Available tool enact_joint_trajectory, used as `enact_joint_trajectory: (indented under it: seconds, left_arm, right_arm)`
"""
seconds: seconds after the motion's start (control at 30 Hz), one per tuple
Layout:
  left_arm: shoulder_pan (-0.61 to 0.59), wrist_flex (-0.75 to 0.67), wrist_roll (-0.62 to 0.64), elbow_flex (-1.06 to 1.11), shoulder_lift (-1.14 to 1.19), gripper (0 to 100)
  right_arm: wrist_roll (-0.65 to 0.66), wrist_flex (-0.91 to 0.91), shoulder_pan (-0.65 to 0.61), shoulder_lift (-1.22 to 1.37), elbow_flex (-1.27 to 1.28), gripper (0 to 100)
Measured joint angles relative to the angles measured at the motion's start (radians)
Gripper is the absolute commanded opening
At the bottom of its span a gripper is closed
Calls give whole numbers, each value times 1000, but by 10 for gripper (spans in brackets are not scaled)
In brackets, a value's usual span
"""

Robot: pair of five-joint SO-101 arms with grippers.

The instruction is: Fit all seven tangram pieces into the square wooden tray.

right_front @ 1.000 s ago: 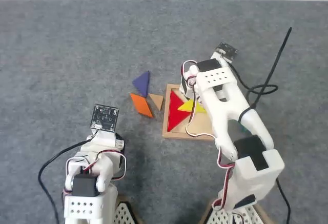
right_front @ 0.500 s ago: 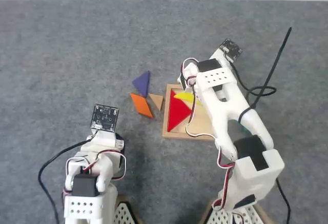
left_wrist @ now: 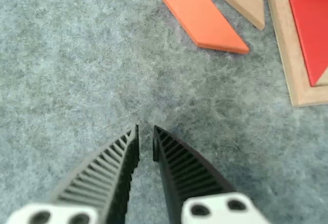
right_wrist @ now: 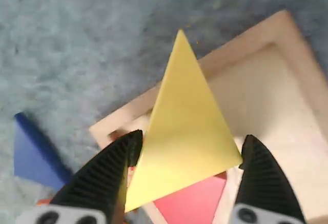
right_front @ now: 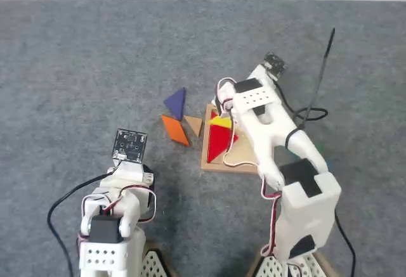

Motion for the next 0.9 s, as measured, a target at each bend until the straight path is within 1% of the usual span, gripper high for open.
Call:
enact_joint_trajectory:
  seconds: [0.13,0.2,0.53,0.6,0.7,0.8,0.83,0.9]
  left_arm:
    - [0,0,0,0,0,47]
    - [0,0,0,0,0,47]
    - [0,0,0,0,0,47]
    - [0,0,0,0,0,47]
    - [0,0,0,0,0,47]
    - [0,0,0,0,0,47]
    - [0,0,0,0,0,47]
    - [0,0,0,0,0,47]
  right_arm:
    - [0,-5,-14,0,0,370]
    - [0,-5,-14,0,0,408]
    - [5,-5,-14,0,0,394]
    - [68,-5,-14,0,-12,394]
    - [204,28,-14,-6,-54,394]
    - [292,77,-14,-72,-63,393]
    - [322,98,-11,-109,-63,387]
    - [400,140,2,-190,-63,333]
